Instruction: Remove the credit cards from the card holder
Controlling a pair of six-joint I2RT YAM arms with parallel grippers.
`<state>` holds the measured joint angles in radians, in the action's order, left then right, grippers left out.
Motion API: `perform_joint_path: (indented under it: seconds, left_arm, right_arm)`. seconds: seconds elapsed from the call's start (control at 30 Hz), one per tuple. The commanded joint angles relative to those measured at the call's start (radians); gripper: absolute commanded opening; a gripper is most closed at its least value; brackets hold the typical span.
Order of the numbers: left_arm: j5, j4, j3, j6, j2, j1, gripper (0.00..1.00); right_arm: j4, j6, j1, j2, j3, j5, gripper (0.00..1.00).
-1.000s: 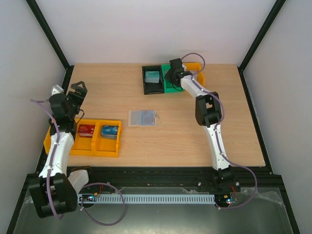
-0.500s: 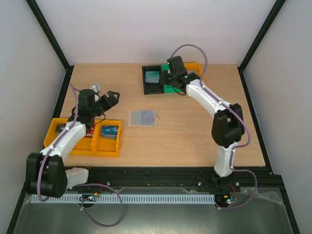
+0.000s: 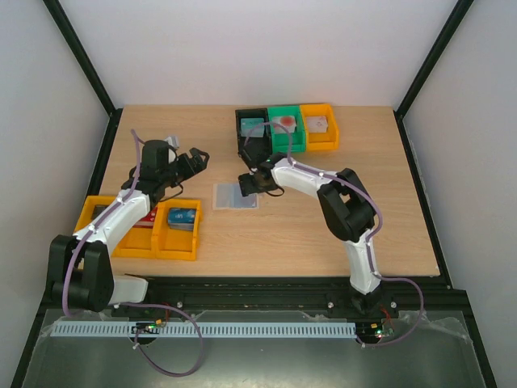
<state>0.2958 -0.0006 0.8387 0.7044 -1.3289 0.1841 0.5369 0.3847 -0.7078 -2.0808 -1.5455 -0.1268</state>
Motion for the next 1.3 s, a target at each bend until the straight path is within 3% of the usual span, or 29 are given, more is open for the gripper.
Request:
perform_joint_path:
  seconds: [0.0, 0.27, 0.37, 0.67, 0.8, 0.97, 1.1, 1.27]
  left_arm:
    - [-0.037, -0.033, 0.016, -0.007, 0.016, 0.002, 0.97]
    - [-0.044, -0.014, 0.008, -0.007, 0.026, 0.002, 0.98]
    - [-0.04, -0.001, 0.0, -0.008, 0.027, 0.001, 0.98]
    - [0.039, 0.089, -0.019, -0.059, -0.035, 0.084, 0.98]
    - [0.021, 0.123, 0.026, -0.069, -0.13, 0.153, 0.98]
    - [-0.031, 0.169, 0.073, -0.06, -0.253, 0.213, 0.97]
    - [-0.035, 0.153, 0.114, -0.056, -0.34, 0.263, 0.96]
    - [-0.041, 0.156, 0.152, -0.037, -0.423, 0.303, 0.96]
  right_arm:
    - [0.061, -0.004, -0.046, -0.06, -0.095, 0.106, 0.76]
    - [0.144, 0.039, -0.069, -0.153, -0.187, 0.141, 0.83]
    - [0.168, 0.041, -0.077, -0.189, -0.204, 0.158, 0.9]
    - [0.164, -0.005, -0.008, -0.152, -0.123, 0.275, 0.94]
    - [0.134, -0.048, 0.065, -0.064, -0.068, 0.223, 0.94]
    - [0.173, -0.152, 0.103, 0.021, -0.133, 0.146, 0.98]
    - [0.093, -0.074, 0.169, 0.113, -0.005, -0.008, 0.97]
    - [0.001, 0.058, 0.28, 0.152, 0.147, -0.055, 0.85]
